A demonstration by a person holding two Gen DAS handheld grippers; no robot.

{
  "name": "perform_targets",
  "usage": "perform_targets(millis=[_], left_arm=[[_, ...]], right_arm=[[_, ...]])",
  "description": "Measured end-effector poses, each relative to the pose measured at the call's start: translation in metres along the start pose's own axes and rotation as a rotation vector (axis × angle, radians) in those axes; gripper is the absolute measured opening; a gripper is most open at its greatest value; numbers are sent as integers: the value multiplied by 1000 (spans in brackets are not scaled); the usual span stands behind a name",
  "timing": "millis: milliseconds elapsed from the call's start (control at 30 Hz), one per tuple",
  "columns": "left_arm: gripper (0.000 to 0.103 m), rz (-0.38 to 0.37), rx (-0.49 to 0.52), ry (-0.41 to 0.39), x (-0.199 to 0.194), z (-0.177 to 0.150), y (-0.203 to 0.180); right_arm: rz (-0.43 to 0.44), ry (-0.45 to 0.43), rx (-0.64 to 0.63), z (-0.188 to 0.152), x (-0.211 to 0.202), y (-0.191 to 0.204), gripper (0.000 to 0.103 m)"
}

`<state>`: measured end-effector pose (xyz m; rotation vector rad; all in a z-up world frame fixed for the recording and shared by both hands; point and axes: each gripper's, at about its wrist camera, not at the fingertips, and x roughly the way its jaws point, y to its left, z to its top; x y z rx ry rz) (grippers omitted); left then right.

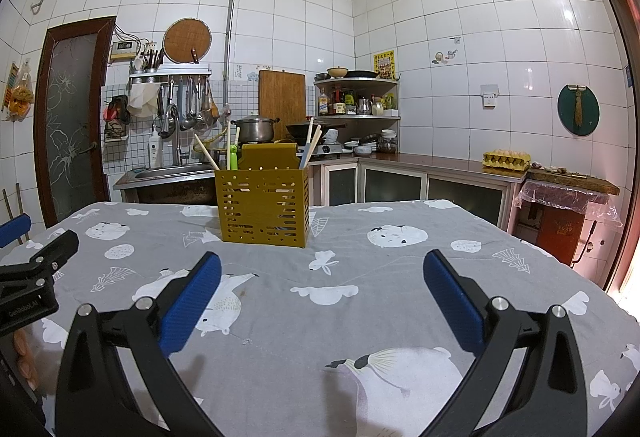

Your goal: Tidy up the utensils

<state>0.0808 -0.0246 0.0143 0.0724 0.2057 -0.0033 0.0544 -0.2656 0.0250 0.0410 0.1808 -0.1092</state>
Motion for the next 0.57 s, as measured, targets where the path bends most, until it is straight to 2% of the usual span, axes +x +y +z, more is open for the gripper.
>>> perform_targets(millis=[567], left_arm=[[98, 4, 4, -2, 1, 1, 3]], right_arm=[[0, -1, -1, 0, 0, 0, 99]])
